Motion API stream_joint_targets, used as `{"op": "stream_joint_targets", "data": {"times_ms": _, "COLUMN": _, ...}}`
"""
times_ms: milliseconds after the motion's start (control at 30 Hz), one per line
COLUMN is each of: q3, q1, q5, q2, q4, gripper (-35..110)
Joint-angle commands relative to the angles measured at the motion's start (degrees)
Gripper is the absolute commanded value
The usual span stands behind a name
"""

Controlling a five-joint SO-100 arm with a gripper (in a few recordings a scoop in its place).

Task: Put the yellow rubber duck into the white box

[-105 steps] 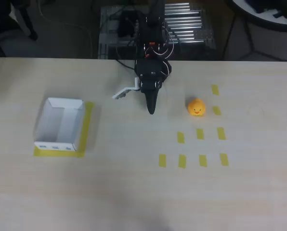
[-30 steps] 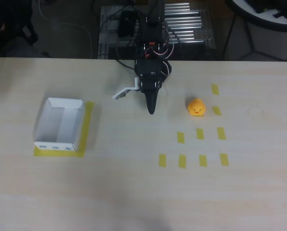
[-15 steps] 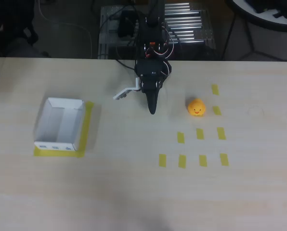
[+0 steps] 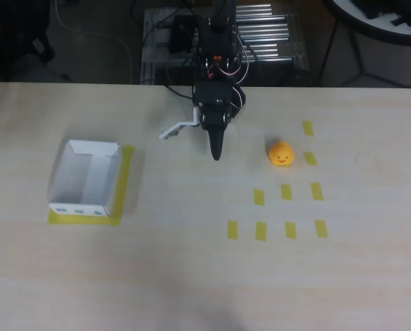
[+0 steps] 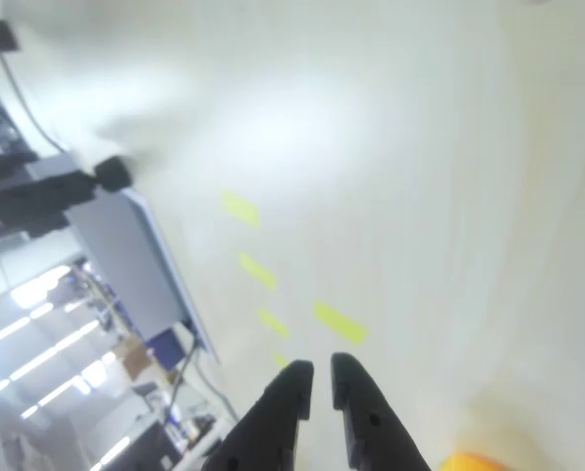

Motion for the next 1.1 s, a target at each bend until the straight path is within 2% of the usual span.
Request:
{"op": "stream_joint_targets", "data": {"times_ms": 0, "q3": -20.39, "q1": 2.02, "q5": -0.18, "q2": -9.76, "q4": 2.99, "gripper": 0}}
{"op": "stream_joint_targets", "data": {"times_ms": 200, "q3": -36.83, "q1": 0.44, "q5": -1.14, "q2": -21.01, "q4": 8.17, "gripper": 0}}
{"op": "stream_joint_targets", "data": {"times_ms": 533, "q3": -45.26, "q1": -7.65, "q5": -4.31, "q2": -36.74, "q4": 10.90, "gripper": 0}}
{"op": "stream_joint_targets", "data": {"times_ms": 600, "q3": -47.37, "q1": -10.20, "q5": -9.14, "q2": -40.08, "q4": 12.83, "gripper": 0}}
{"op": "stream_joint_targets", "data": {"times_ms": 667, "q3": -50.36, "q1": -13.27, "q5": -19.07, "q2": -43.95, "q4": 16.70, "gripper": 1}}
{"op": "stream_joint_targets", "data": {"times_ms": 800, "q3": -55.55, "q1": -16.61, "q5": -28.83, "q2": -48.43, "q4": 26.28, "gripper": 17}}
{"op": "stream_joint_targets", "data": {"times_ms": 933, "q3": -55.46, "q1": -18.81, "q5": -34.89, "q2": -48.34, "q4": 29.36, "gripper": 40}}
{"op": "stream_joint_targets", "data": {"times_ms": 1067, "q3": -57.30, "q1": -23.03, "q5": -41.57, "q2": -49.04, "q4": 33.13, "gripper": 50}}
